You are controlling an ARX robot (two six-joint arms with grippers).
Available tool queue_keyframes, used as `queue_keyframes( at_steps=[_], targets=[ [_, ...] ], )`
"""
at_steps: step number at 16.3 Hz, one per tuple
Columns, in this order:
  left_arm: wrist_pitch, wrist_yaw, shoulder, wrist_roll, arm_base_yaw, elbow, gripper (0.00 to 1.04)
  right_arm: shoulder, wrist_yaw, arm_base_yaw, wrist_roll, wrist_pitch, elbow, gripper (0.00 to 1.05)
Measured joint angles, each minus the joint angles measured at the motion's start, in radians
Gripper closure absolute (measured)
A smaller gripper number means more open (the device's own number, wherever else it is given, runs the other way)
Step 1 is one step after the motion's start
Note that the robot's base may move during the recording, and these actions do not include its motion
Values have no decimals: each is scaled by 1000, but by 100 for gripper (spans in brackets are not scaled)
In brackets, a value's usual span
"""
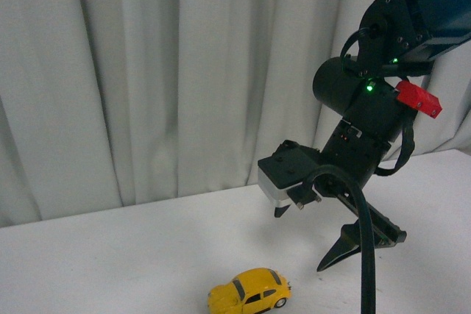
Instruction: Wind up and store yellow beetle toy
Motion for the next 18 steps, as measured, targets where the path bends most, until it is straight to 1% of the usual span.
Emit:
queue_keyframes(
  at_steps=[3, 6, 11, 18],
  targets=[
    [0, 0, 0, 0, 0, 0, 7, 53, 27, 62, -1, 38, 3, 7],
    [0, 0, 0, 0, 0, 0, 7, 89, 66, 103, 38, 81, 5, 7],
    [0, 0, 0, 0, 0, 0, 7, 138, 127, 129, 120, 116, 16, 7],
    [0, 0, 0, 0, 0, 0, 7, 151, 151, 182, 180, 177, -6, 7]
  ],
)
